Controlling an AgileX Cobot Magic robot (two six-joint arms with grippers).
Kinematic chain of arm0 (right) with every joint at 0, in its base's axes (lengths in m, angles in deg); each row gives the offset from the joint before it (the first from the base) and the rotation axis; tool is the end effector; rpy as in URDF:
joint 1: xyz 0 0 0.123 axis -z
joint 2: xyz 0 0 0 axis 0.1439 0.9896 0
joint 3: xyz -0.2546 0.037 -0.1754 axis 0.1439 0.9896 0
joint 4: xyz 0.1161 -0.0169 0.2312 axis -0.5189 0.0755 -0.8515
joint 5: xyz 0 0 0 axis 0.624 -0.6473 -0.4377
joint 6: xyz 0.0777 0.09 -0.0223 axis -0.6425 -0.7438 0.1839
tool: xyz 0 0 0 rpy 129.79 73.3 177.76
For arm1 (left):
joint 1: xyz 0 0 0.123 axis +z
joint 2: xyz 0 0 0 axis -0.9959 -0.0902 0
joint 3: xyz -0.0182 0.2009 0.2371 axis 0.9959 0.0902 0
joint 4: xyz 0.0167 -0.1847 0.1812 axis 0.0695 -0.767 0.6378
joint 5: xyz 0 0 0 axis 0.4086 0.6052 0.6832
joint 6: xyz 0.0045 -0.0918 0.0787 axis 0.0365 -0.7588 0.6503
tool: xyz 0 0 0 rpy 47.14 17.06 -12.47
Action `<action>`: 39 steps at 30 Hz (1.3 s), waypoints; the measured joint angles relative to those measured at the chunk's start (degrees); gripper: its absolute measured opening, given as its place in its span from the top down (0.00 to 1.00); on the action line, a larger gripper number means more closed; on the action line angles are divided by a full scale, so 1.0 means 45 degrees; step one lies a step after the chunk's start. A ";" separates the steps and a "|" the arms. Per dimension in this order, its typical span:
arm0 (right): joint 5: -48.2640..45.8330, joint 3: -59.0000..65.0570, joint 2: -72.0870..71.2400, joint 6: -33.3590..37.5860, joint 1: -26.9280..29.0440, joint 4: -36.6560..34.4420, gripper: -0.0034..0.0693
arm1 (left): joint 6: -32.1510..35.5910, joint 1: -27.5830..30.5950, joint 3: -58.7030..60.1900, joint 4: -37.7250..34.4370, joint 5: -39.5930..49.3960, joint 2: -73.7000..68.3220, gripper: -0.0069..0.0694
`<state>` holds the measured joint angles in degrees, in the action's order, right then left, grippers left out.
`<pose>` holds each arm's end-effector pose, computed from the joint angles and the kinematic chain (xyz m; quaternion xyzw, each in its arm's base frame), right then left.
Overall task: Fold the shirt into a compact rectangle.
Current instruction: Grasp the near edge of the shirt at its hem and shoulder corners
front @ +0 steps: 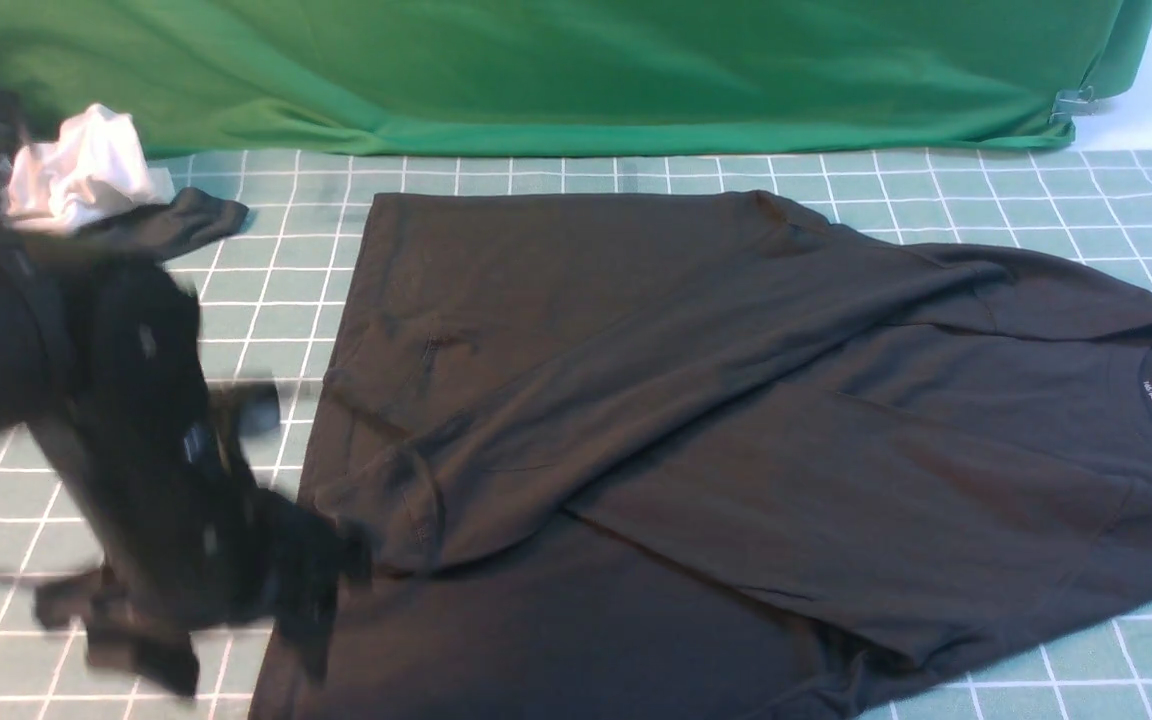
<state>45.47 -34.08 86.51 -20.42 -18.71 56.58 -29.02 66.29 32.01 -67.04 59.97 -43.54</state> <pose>0.1642 0.0302 0.3536 -0.0265 0.8728 0.0737 0.4818 0.2164 -0.0811 0.1790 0.0854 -0.9953 0.0178 0.0432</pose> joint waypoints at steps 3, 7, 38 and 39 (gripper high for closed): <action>0.0000 0.0000 0.0000 0.0000 0.0000 0.0000 0.63 | 0.0000 -0.0335 0.0981 -0.0174 -0.1076 -0.0096 0.24; 0.0000 0.0000 0.0000 0.0000 0.0000 0.0000 0.63 | 0.0011 -0.0420 0.1893 -0.0415 -0.2352 -0.0342 0.26; -0.2850 0.1378 0.3200 0.4333 -0.2862 -0.1187 0.40 | 0.0545 -0.0444 0.0395 0.0572 -0.0768 0.0965 0.89; -0.2467 0.1636 0.3750 0.4704 -0.3506 -0.1166 0.37 | 0.0545 -0.0444 0.0395 0.0572 -0.0768 0.0962 0.89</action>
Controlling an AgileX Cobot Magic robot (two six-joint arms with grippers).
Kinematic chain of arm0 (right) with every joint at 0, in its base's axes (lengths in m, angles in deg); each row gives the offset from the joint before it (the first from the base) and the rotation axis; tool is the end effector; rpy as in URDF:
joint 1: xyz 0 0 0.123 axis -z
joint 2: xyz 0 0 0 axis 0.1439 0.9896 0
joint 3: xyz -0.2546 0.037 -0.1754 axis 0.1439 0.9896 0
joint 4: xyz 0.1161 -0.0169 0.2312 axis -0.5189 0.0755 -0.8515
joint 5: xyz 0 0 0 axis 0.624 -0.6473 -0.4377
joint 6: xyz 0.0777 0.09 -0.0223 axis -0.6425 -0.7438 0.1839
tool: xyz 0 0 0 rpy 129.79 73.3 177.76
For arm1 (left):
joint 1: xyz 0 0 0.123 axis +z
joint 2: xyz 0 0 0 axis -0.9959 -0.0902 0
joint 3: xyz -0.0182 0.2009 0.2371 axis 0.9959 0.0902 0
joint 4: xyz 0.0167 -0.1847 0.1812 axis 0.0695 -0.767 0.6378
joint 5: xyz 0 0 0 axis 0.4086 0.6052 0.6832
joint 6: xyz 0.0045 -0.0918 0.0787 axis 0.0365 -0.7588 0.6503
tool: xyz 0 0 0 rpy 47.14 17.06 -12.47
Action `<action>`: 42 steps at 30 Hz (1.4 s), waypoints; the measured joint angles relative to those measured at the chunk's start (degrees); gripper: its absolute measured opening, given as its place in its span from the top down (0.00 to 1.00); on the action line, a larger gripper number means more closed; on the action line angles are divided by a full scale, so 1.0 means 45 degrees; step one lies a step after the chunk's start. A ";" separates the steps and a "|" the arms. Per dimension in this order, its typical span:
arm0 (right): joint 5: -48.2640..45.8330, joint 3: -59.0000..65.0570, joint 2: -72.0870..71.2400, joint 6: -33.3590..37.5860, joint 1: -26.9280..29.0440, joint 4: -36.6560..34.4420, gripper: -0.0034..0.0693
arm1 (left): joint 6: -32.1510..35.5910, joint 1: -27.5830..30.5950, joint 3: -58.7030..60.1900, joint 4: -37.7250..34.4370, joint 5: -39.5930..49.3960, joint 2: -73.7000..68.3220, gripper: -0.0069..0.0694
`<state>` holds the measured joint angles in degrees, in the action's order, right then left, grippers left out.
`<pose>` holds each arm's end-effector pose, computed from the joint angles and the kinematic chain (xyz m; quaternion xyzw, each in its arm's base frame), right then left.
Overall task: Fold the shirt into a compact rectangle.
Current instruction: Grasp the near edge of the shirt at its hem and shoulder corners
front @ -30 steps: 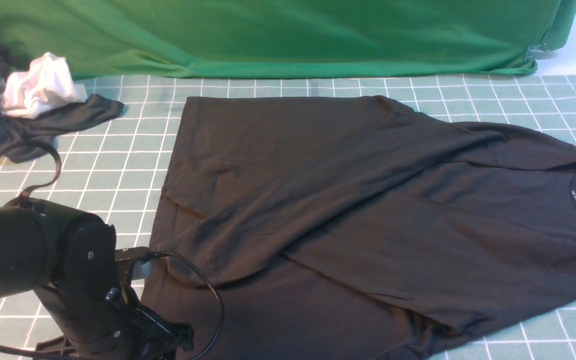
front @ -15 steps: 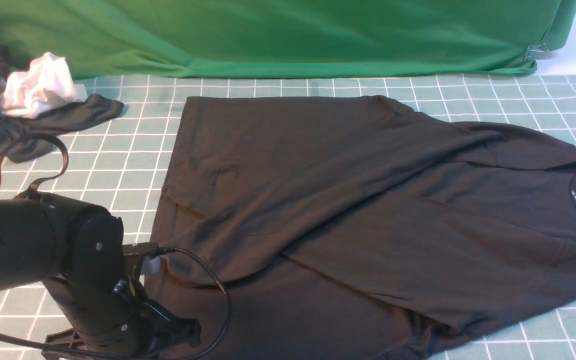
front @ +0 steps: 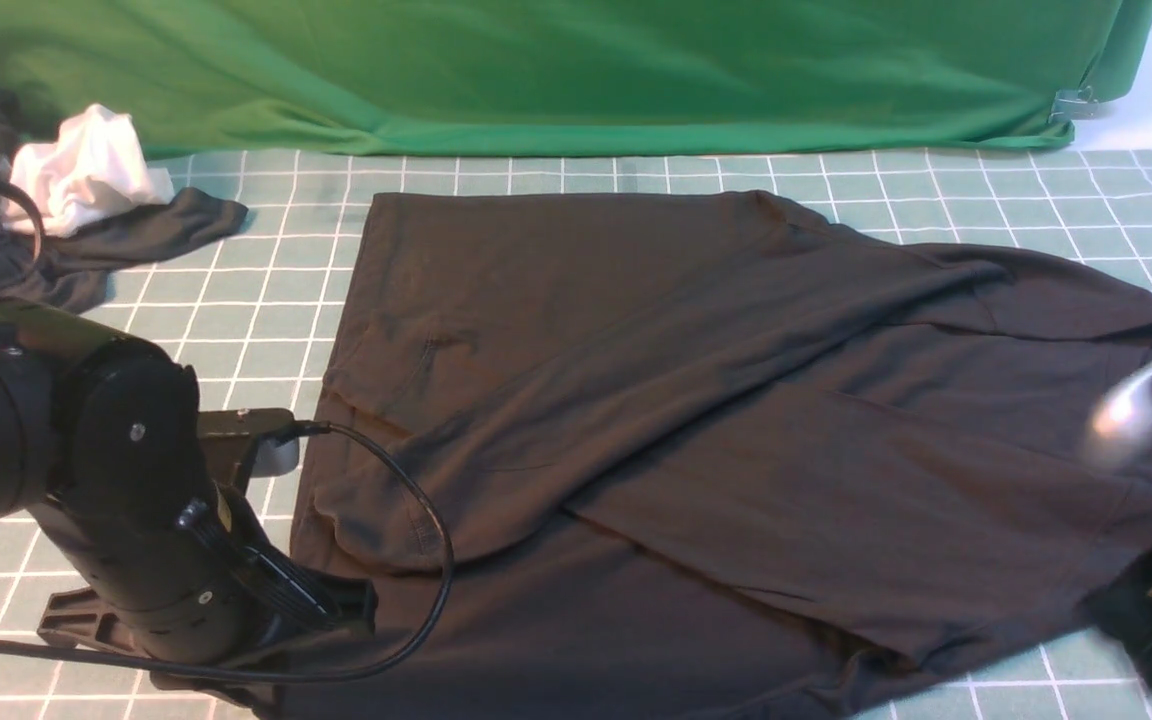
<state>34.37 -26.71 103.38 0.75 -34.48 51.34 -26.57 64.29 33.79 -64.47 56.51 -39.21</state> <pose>0.1653 0.0906 0.2420 -0.3168 0.9265 0.0603 0.1940 0.2102 -0.0823 0.1890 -0.0343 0.9991 -0.0202 0.0125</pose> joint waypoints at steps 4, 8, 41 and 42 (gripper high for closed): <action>0.1408 0.0282 0.1394 0.0748 -0.1681 0.0634 0.30 | 0.0000 0.0000 0.0000 0.0025 -0.0132 0.0000 0.89; 0.3114 0.0306 0.3185 0.0983 -0.3276 0.2355 0.28 | 0.0000 0.0000 -0.0010 0.0139 -0.0262 0.0000 0.89; 0.2067 -0.0668 0.5908 -0.1138 -0.3880 0.5944 0.28 | 0.0550 0.0000 -0.0010 0.0082 -0.0770 0.0000 0.89; 0.2280 -0.0668 0.5967 -0.1147 -0.3880 0.5955 0.28 | 0.0550 0.0000 -0.0010 0.0082 -0.0770 0.0000 0.89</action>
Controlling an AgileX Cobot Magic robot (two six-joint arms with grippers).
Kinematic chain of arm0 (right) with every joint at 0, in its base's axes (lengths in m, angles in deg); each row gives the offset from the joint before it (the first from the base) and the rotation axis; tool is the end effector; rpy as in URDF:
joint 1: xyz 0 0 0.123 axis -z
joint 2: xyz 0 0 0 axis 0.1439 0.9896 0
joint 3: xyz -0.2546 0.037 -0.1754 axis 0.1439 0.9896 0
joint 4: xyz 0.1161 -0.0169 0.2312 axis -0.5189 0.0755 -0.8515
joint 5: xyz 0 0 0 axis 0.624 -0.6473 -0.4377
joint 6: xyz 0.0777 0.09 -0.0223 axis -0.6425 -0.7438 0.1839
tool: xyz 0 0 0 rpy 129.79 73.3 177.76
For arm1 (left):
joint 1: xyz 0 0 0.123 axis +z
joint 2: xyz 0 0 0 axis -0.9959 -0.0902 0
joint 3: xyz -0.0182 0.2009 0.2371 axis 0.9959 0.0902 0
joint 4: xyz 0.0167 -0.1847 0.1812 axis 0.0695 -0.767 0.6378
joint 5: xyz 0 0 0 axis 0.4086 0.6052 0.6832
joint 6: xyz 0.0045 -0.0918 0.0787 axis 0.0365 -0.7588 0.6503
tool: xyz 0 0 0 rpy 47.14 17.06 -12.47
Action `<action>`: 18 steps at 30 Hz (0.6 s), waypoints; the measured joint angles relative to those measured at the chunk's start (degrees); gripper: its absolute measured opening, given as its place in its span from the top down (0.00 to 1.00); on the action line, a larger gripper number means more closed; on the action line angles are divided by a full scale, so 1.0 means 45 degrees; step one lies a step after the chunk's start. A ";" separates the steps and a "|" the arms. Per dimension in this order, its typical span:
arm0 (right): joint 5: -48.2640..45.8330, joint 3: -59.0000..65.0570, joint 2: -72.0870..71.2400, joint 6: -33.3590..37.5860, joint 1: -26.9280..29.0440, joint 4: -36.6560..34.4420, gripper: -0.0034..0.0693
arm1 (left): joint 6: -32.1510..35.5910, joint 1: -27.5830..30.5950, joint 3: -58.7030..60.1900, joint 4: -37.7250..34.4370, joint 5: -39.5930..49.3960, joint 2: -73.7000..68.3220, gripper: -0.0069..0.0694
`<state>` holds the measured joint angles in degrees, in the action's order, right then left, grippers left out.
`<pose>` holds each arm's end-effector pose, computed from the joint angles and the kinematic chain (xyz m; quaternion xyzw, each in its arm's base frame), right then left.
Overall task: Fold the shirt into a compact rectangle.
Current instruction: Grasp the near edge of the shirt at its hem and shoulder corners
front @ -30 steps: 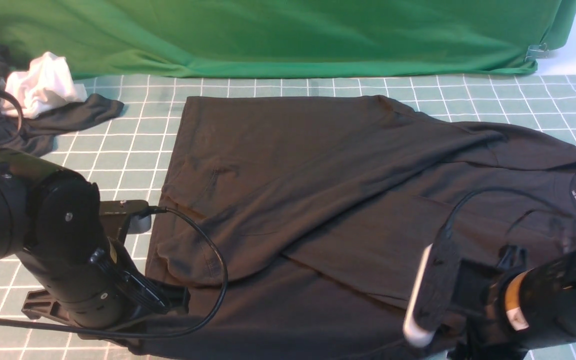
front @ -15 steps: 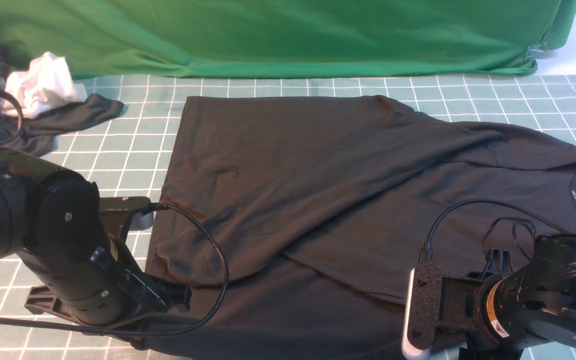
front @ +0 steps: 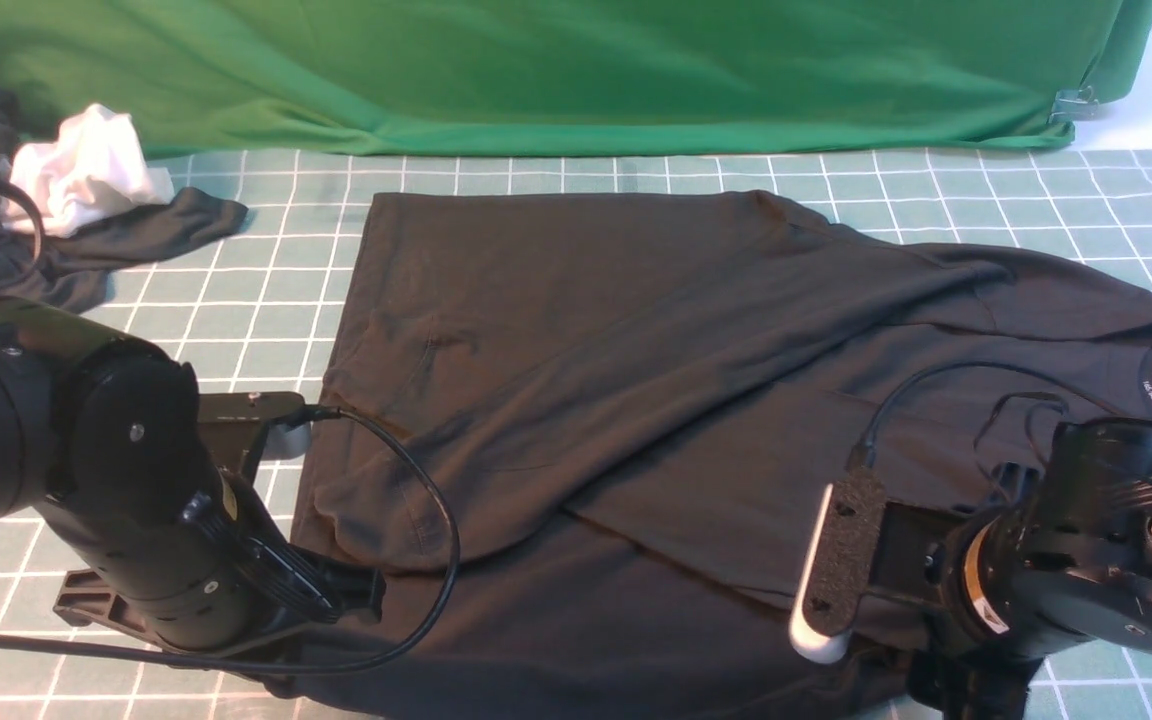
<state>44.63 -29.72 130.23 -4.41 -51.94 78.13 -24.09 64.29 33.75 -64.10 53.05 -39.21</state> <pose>0.2082 0.1605 0.1597 -0.5569 0.8167 -0.0981 0.1151 0.2174 -0.0842 0.1896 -0.0112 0.9986 -0.0280 0.0425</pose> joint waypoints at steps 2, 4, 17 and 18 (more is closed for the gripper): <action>0.0071 0.0000 0.0249 0.0000 0.0000 0.0030 0.28 | 0.0009 0.0000 0.0000 -0.0013 0.0000 0.0000 0.89; 0.0056 -0.0011 0.0489 0.0000 0.0000 0.0040 0.28 | 0.0009 0.0000 0.0000 -0.0038 0.0000 0.0000 0.89; 0.0491 -0.0135 0.1120 0.0083 -0.0078 0.0682 0.42 | 0.0009 0.0000 0.0000 -0.0048 -0.0010 0.0000 0.89; 0.0549 -0.0135 0.1132 0.0083 -0.0078 0.0682 0.49 | 0.0009 0.0000 0.0000 -0.0048 -0.0010 0.0000 0.89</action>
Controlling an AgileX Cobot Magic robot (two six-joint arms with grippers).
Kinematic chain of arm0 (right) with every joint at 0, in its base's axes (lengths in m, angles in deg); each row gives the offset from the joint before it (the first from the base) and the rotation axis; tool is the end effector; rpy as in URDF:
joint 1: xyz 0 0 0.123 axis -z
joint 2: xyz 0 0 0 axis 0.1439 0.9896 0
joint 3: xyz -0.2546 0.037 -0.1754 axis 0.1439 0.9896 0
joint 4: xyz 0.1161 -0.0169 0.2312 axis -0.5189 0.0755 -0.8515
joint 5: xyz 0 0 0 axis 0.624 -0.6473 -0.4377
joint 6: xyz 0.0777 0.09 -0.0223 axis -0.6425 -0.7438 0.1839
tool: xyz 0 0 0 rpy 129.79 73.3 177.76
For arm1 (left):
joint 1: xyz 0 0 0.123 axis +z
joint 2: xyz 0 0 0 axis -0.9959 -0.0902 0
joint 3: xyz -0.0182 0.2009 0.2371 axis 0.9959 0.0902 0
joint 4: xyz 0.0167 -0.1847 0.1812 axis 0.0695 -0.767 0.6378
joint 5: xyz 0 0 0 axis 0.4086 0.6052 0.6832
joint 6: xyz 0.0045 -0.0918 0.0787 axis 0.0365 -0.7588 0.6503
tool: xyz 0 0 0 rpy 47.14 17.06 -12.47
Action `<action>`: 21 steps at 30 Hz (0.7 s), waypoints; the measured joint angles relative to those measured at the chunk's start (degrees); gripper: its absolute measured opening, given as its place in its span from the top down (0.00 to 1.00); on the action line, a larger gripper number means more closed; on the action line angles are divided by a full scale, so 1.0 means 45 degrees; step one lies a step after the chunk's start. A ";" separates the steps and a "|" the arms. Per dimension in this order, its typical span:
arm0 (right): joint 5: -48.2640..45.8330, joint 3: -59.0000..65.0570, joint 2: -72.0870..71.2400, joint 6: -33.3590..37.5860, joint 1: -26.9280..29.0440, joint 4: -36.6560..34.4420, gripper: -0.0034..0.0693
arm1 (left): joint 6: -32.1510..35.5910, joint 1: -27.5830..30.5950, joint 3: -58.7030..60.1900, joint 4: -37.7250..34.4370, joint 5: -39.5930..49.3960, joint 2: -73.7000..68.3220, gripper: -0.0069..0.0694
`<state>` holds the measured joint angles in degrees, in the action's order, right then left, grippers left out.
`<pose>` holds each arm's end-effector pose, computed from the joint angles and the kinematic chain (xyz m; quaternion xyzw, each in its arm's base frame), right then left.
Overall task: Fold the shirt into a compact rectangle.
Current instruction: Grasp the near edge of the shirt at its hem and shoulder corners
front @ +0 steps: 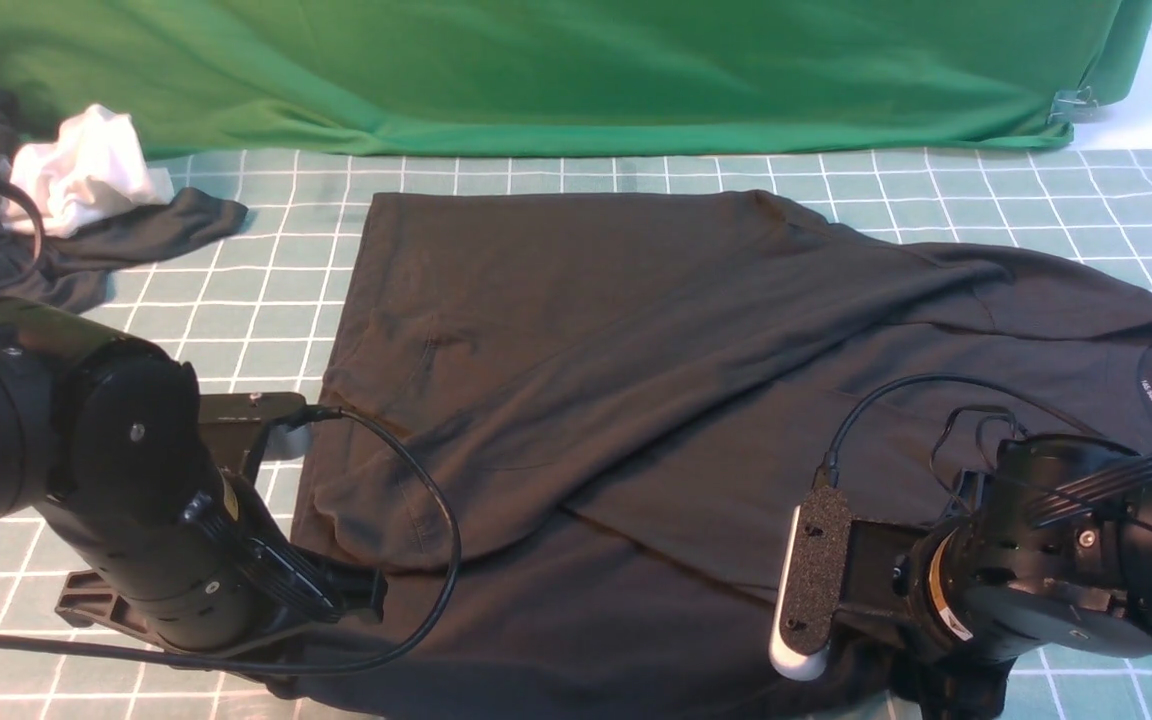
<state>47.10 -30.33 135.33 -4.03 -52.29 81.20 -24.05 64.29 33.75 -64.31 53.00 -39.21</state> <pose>0.2168 0.1683 0.1399 -0.5850 0.7970 -0.1112 0.1007 0.2174 -0.0846 0.1897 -0.0119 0.9986 -0.0295 0.0424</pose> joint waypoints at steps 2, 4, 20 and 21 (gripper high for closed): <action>0.0202 0.0000 0.0076 0.0000 0.0000 0.0114 0.67 | 0.0000 0.0000 0.0000 0.0000 0.0000 0.0000 0.89; 0.0263 0.0000 0.0123 0.0000 0.0000 0.0201 0.78 | 0.0000 0.0000 0.0000 0.0000 0.0000 0.0000 0.89; -0.2643 0.0376 -0.1704 0.0011 0.0000 -0.2625 0.89 | 0.0016 0.0000 0.0706 -0.0728 0.0672 0.1728 0.89; -0.2678 0.0594 -0.1883 0.0011 0.0000 -0.2802 0.89 | 0.0034 -0.0012 0.0902 -0.0850 0.0728 0.1749 0.89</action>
<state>35.05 -27.66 126.85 -3.99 -52.29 68.59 -23.90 64.24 37.80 -68.14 56.28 -31.34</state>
